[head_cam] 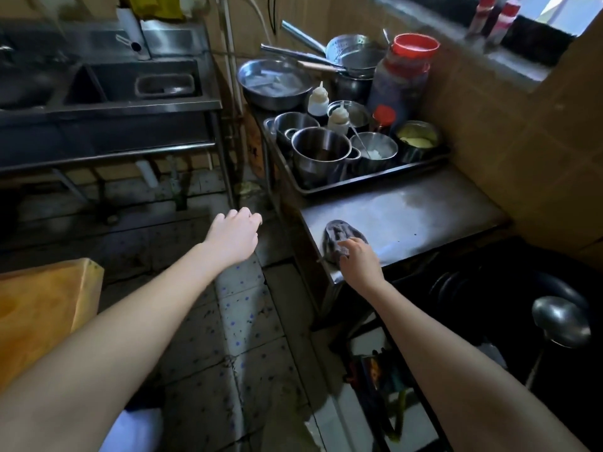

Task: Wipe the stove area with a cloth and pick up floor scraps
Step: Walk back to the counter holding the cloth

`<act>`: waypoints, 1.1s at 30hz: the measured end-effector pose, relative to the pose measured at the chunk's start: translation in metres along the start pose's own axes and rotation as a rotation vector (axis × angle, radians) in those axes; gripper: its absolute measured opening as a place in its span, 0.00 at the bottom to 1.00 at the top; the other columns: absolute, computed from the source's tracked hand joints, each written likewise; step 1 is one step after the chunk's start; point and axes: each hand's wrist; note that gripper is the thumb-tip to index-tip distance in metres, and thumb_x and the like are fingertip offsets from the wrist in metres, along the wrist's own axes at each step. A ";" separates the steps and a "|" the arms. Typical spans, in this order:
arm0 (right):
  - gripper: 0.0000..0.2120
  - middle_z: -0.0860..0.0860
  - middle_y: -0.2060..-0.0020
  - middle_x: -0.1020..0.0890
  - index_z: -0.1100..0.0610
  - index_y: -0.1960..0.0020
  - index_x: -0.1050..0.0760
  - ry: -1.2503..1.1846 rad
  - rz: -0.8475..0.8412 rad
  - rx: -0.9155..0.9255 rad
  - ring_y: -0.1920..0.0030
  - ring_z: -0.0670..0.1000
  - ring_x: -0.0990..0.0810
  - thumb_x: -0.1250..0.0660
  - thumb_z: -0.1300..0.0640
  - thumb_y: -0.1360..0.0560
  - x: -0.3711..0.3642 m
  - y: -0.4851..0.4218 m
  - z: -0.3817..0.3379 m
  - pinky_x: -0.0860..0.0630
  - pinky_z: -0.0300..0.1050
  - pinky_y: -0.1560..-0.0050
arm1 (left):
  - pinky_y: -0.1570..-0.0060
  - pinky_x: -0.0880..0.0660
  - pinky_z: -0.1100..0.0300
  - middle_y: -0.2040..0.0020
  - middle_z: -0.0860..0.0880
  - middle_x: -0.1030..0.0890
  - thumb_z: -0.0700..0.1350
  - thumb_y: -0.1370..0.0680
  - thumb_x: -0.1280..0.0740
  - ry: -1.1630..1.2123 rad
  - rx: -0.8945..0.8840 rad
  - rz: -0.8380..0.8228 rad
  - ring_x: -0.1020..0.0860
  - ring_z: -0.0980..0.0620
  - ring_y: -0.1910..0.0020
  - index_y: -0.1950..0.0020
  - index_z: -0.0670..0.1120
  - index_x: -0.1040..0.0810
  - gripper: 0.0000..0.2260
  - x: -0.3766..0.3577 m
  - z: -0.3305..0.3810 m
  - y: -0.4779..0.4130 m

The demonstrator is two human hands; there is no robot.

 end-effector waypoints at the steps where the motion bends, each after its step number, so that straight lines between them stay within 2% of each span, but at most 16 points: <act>1: 0.18 0.56 0.39 0.24 0.59 0.38 0.26 0.015 -0.021 -0.004 0.38 0.59 0.27 0.40 0.66 0.26 -0.004 -0.011 0.003 0.28 0.53 0.40 | 0.43 0.32 0.50 0.37 0.46 0.28 0.45 0.21 0.45 -0.006 -0.001 -0.014 0.29 0.44 0.39 0.34 0.48 0.32 0.16 -0.002 -0.002 -0.010; 6: 0.23 0.55 0.29 0.35 0.55 0.30 0.34 0.056 -0.159 -0.090 0.32 0.60 0.34 0.37 0.59 0.25 -0.028 -0.061 0.021 0.33 0.57 0.34 | 0.43 0.32 0.50 0.36 0.45 0.29 0.45 0.20 0.45 -0.021 0.012 -0.061 0.29 0.44 0.39 0.33 0.48 0.32 0.16 -0.012 -0.015 -0.064; 9: 0.31 0.55 0.27 0.40 0.52 0.28 0.39 0.048 -0.253 -0.134 0.29 0.59 0.38 0.32 0.55 0.28 -0.040 -0.087 0.034 0.37 0.60 0.31 | 0.43 0.32 0.49 0.37 0.45 0.28 0.45 0.20 0.45 -0.021 0.019 -0.089 0.29 0.44 0.39 0.33 0.48 0.33 0.16 -0.021 -0.020 -0.091; 11: 0.34 0.54 0.26 0.42 0.50 0.27 0.40 0.029 -0.317 -0.143 0.28 0.59 0.39 0.30 0.52 0.29 -0.047 -0.100 0.040 0.36 0.59 0.32 | 0.42 0.32 0.49 0.37 0.45 0.28 0.45 0.21 0.44 -0.006 0.019 -0.106 0.29 0.43 0.39 0.33 0.48 0.32 0.16 -0.029 -0.021 -0.106; 15: 0.29 0.56 0.30 0.35 0.51 0.29 0.37 0.090 -0.362 -0.105 0.34 0.64 0.35 0.31 0.54 0.28 -0.067 -0.110 0.042 0.32 0.56 0.37 | 0.41 0.33 0.49 0.37 0.45 0.28 0.45 0.20 0.44 0.031 0.019 -0.160 0.30 0.44 0.38 0.33 0.48 0.32 0.15 -0.044 -0.016 -0.124; 19: 0.22 0.57 0.37 0.30 0.51 0.34 0.31 0.059 -0.274 -0.101 0.40 0.62 0.32 0.39 0.64 0.26 -0.078 -0.117 0.035 0.29 0.54 0.45 | 0.40 0.34 0.50 0.37 0.45 0.29 0.45 0.20 0.45 0.052 0.038 -0.183 0.30 0.44 0.37 0.34 0.48 0.32 0.15 -0.049 -0.021 -0.129; 23: 0.19 0.56 0.41 0.25 0.51 0.40 0.23 0.036 -0.251 -0.042 0.43 0.61 0.29 0.37 0.64 0.28 -0.079 -0.127 0.022 0.28 0.50 0.50 | 0.40 0.34 0.50 0.36 0.45 0.29 0.44 0.20 0.45 0.039 0.091 -0.191 0.31 0.44 0.37 0.34 0.48 0.32 0.15 -0.043 -0.044 -0.130; 28: 0.19 0.56 0.42 0.22 0.54 0.43 0.21 -0.073 -0.242 0.141 0.41 0.60 0.27 0.35 0.66 0.31 -0.087 -0.146 -0.017 0.27 0.47 0.45 | 0.41 0.34 0.50 0.37 0.46 0.29 0.44 0.20 0.45 0.015 0.151 -0.178 0.30 0.44 0.38 0.34 0.48 0.32 0.15 -0.033 -0.082 -0.127; 33: 0.18 0.52 0.45 0.23 0.53 0.41 0.23 -0.094 -0.191 0.312 0.46 0.57 0.27 0.33 0.65 0.29 -0.091 -0.188 -0.080 0.25 0.49 0.49 | 0.40 0.34 0.50 0.36 0.46 0.29 0.45 0.20 0.44 0.029 0.249 -0.182 0.30 0.44 0.37 0.34 0.48 0.31 0.15 -0.030 -0.136 -0.121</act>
Point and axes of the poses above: each hand's wrist, its own y-axis away from the middle knuckle, its own x-axis out of the back of the hand, z = x × y
